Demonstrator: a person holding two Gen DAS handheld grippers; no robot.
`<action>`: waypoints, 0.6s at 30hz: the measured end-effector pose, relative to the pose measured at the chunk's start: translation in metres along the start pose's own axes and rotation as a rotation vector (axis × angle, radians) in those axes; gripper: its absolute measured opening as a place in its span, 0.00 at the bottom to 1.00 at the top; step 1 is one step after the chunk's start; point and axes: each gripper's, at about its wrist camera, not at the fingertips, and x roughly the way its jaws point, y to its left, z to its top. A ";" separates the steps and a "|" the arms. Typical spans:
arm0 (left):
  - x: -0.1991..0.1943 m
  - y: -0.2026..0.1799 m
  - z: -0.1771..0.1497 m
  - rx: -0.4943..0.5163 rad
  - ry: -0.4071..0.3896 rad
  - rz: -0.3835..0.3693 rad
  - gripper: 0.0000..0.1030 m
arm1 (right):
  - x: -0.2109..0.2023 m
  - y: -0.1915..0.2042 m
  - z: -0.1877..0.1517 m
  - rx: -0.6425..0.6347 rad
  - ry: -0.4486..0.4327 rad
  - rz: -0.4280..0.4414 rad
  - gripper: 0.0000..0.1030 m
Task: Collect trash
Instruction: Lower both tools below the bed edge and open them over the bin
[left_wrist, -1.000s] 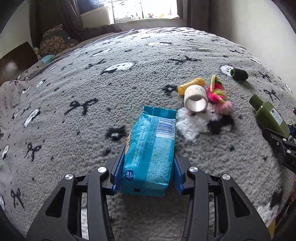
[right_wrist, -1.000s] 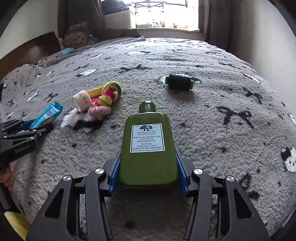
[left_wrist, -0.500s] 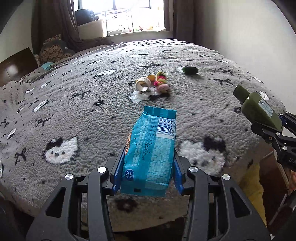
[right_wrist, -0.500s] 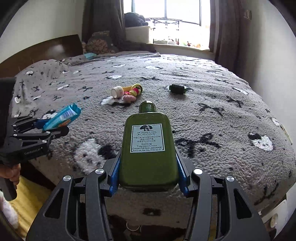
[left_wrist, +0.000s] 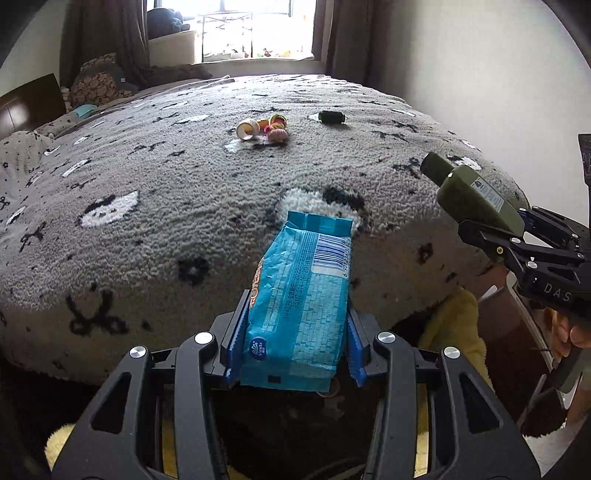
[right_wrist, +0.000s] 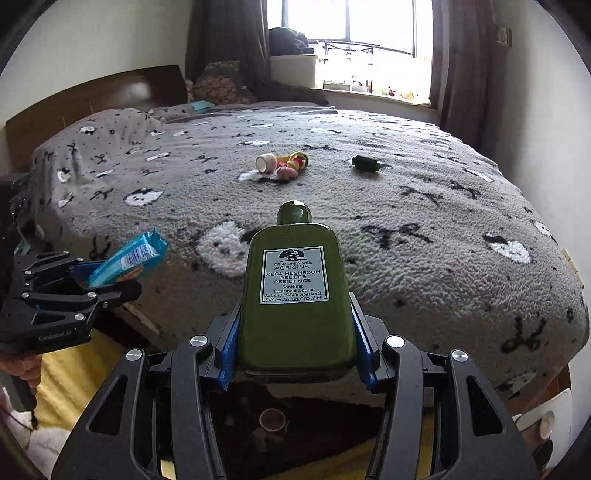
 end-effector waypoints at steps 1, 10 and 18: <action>0.001 -0.002 -0.006 -0.001 0.011 -0.010 0.41 | 0.001 0.002 -0.005 -0.002 0.013 0.007 0.49; 0.034 -0.009 -0.051 -0.001 0.168 -0.056 0.41 | 0.021 0.013 -0.039 0.009 0.124 0.046 0.50; 0.075 -0.002 -0.083 -0.005 0.305 -0.057 0.41 | 0.048 0.020 -0.064 0.007 0.223 0.053 0.49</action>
